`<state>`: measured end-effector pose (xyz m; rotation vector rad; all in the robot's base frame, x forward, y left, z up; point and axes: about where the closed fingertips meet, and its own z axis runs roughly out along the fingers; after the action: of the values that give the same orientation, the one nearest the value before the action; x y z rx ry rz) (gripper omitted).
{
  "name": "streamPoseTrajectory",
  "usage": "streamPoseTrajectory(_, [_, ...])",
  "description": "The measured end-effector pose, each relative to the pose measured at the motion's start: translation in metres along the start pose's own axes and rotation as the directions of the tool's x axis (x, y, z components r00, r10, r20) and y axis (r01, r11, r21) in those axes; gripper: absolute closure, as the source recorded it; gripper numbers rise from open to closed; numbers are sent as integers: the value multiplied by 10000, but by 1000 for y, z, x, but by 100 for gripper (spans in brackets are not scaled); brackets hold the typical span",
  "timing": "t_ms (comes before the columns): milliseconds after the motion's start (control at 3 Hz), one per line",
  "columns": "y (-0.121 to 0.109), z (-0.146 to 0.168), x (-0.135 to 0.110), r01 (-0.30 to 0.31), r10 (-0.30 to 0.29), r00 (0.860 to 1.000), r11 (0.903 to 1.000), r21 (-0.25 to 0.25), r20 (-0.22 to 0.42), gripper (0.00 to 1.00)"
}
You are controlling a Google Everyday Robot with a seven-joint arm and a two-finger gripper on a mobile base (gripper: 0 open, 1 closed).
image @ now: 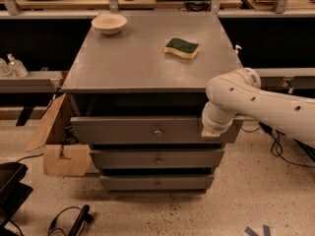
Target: Open top drawer
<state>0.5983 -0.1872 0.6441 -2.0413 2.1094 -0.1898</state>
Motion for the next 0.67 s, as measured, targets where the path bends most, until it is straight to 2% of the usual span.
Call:
streamPoseTrajectory(333, [0,0,0,0,0,10000,10000,0,0,100])
streamPoseTrajectory(667, [0,0,0,0,0,10000,10000,0,0,82])
